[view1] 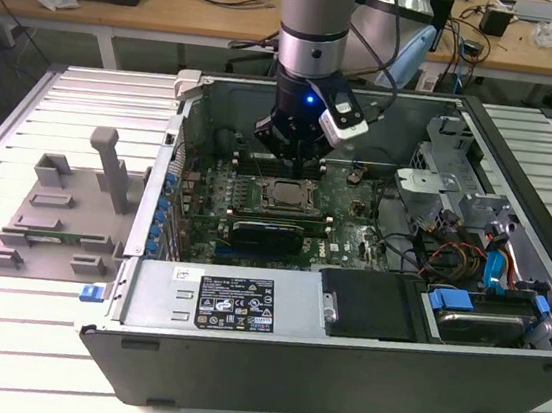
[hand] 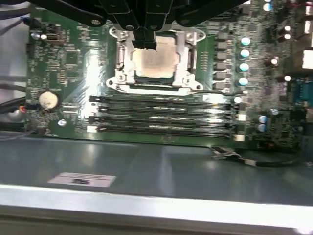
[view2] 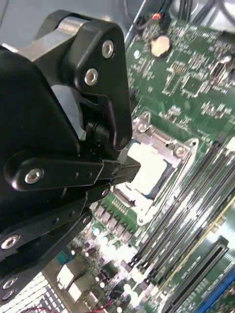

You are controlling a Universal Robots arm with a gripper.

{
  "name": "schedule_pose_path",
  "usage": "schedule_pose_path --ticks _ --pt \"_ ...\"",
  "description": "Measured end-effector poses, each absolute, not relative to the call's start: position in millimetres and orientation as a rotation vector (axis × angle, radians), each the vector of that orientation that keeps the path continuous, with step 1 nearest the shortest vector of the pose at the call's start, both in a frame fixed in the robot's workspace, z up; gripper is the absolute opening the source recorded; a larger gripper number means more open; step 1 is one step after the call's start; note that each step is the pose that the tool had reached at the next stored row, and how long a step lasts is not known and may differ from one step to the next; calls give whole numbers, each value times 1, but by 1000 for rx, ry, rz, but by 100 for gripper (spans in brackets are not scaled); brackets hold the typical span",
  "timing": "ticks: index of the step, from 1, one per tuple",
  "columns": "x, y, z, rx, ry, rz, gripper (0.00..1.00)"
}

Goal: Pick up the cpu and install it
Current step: 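Close the cpu cover, then install the first cpu locking lever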

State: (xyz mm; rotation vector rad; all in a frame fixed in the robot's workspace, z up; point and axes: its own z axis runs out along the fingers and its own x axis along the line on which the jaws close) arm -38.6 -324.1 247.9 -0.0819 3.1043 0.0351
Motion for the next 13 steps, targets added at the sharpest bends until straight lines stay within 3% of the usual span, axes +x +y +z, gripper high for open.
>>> schedule_pose_path --ticks 13 --pt "-38 -324 259 -82 3104 35 11"
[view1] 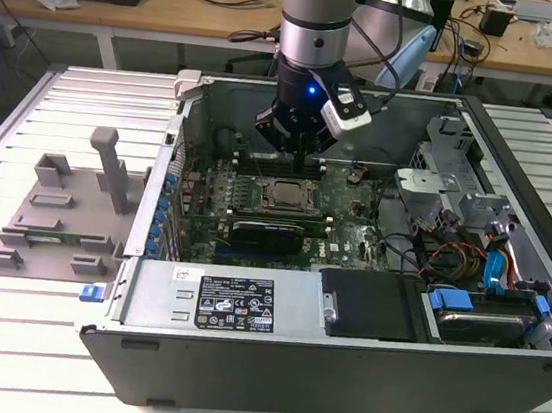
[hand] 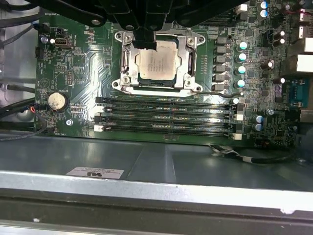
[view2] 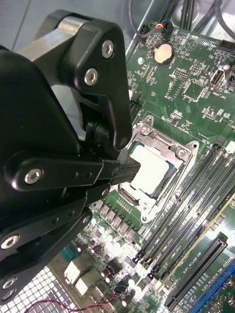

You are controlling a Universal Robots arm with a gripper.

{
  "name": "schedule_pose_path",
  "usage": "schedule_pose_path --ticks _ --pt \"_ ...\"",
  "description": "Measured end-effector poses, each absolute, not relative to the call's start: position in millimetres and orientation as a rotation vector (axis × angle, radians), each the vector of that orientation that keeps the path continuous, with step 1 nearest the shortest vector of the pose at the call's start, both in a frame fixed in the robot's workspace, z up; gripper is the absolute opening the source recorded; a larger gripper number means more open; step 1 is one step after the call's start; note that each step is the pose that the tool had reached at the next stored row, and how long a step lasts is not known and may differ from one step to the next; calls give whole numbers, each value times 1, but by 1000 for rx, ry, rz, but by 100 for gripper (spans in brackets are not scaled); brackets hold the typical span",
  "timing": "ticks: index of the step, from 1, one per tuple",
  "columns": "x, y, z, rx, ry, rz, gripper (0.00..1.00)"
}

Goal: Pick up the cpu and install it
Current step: 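Install the first cpu locking lever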

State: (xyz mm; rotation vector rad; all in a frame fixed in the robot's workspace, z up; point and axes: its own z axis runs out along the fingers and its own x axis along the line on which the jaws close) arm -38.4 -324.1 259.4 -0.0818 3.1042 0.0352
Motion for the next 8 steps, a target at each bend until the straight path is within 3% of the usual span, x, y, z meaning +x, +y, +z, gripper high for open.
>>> schedule_pose_path --ticks 8 --pt "-42 -324 259 -82 3104 35 11"
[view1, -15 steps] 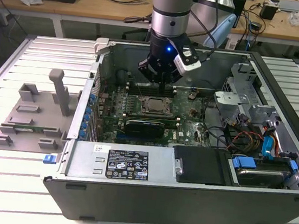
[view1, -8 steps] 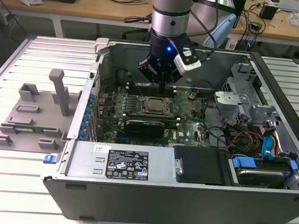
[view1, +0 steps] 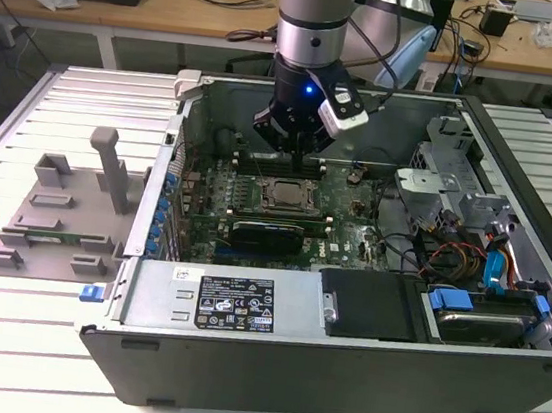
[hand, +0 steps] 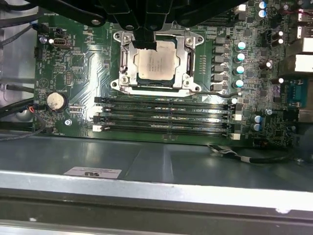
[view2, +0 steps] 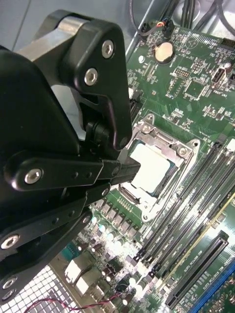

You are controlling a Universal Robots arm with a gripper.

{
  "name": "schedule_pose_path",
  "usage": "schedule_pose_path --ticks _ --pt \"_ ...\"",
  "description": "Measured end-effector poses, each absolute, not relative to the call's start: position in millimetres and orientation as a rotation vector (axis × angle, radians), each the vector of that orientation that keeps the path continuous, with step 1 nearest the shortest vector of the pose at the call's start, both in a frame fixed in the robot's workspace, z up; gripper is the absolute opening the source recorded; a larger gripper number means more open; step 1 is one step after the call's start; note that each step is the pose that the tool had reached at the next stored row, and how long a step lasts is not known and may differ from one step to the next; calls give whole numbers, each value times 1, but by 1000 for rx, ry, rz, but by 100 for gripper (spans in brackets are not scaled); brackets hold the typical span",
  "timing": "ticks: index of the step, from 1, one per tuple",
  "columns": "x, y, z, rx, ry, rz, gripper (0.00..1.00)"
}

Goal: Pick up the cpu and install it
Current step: 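Install the first cpu locking lever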

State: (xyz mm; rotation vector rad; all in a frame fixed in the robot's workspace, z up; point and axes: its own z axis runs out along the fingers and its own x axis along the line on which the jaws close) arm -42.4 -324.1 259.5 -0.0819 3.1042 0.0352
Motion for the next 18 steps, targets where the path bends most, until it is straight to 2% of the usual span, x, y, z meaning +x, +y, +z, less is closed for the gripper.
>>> schedule_pose_path --ticks 18 --pt "-86 -324 259 -82 3127 50 11"
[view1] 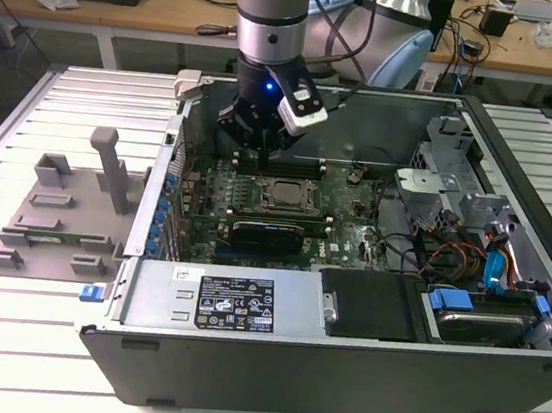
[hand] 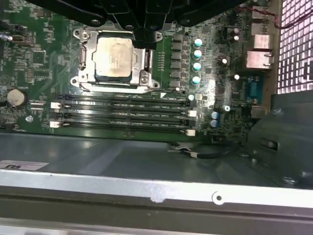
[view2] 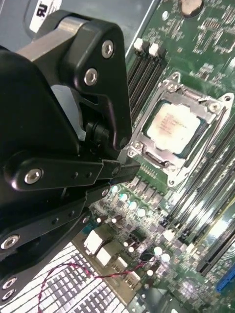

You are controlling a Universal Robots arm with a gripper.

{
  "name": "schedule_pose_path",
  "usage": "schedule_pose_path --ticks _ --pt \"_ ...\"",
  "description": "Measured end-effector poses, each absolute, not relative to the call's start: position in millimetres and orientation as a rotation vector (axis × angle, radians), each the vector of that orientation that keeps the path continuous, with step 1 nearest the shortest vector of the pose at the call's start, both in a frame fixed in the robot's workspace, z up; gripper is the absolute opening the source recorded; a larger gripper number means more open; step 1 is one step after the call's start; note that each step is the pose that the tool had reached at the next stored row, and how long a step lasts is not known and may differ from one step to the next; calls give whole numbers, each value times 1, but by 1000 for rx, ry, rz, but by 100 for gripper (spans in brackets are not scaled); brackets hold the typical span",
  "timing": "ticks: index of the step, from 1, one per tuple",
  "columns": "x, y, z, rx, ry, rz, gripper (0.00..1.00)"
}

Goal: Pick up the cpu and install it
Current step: 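Install the first cpu locking lever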

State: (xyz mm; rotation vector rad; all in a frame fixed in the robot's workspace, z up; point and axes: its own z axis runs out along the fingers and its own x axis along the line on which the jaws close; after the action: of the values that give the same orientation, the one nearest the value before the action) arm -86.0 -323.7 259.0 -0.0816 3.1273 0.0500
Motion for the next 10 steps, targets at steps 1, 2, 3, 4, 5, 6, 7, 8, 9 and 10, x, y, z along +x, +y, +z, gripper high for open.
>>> schedule_pose_path --ticks 1,2,3,4,5,6,7,8,9,10 --pt "-86 -324 259 -82 3154 62 11" --pt "-87 -325 258 -82 3153 93 11" --pt "-88 -325 258 -82 3151 129 11" --pt "-90 -327 258 -82 3147 183 11" --pt "-91 -328 258 -82 3144 220 11" --pt "-95 -328 258 -85 3144 220 11" --pt "-101 -328 258 -86 3144 220 11" --pt "-108 -328 258 -87 3144 220 11" --pt "-113 -328 258 -87 3144 223 11" --pt "-115 -328 258 -89 3135 267 11"
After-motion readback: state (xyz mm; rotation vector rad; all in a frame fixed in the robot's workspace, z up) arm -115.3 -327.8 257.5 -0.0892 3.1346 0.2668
